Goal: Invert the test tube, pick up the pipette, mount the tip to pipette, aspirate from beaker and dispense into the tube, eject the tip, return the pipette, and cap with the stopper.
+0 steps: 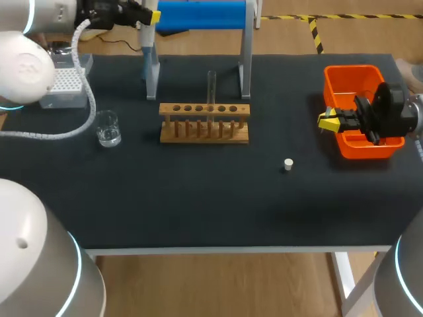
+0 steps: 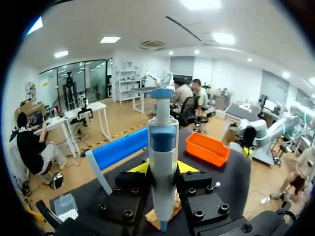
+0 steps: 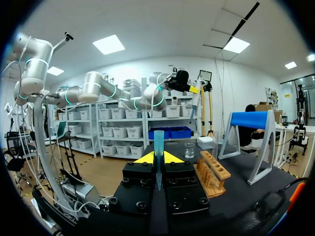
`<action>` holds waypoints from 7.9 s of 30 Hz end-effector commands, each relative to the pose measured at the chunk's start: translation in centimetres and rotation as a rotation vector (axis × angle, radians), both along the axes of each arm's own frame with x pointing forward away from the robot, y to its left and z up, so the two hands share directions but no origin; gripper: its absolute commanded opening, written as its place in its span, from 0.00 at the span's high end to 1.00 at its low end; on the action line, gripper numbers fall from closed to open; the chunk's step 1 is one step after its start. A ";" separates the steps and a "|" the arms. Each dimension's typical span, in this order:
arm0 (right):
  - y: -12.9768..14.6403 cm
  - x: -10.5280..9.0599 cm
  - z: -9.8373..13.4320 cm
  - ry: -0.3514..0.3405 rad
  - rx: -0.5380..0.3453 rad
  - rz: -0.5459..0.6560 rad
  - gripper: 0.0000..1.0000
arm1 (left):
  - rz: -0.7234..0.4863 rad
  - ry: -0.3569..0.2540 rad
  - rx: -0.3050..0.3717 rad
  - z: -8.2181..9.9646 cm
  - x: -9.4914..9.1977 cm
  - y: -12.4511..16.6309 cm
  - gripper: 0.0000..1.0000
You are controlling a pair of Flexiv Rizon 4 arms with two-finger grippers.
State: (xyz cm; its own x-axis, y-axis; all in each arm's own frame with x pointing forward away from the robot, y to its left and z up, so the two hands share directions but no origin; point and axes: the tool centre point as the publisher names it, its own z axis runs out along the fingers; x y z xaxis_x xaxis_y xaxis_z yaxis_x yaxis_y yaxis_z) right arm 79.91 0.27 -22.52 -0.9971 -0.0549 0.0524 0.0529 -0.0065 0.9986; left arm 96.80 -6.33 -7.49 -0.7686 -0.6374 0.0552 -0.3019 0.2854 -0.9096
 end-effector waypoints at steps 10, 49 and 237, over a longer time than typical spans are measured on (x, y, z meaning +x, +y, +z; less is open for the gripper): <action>0.0 -0.1 0.0 -0.001 -0.002 -0.001 1.00 | -0.260 -0.007 -0.115 1.4 -3.5 -1.8 1.00; 0.0 -0.1 0.0 -0.001 -0.002 -0.001 1.00 | -0.320 -0.213 -0.236 1.9 -7.4 -11.4 1.00; 22.0 7.5 -2.3 -0.078 -0.037 0.120 1.00 | -0.314 -0.183 -0.220 1.5 -9.2 -14.4 1.00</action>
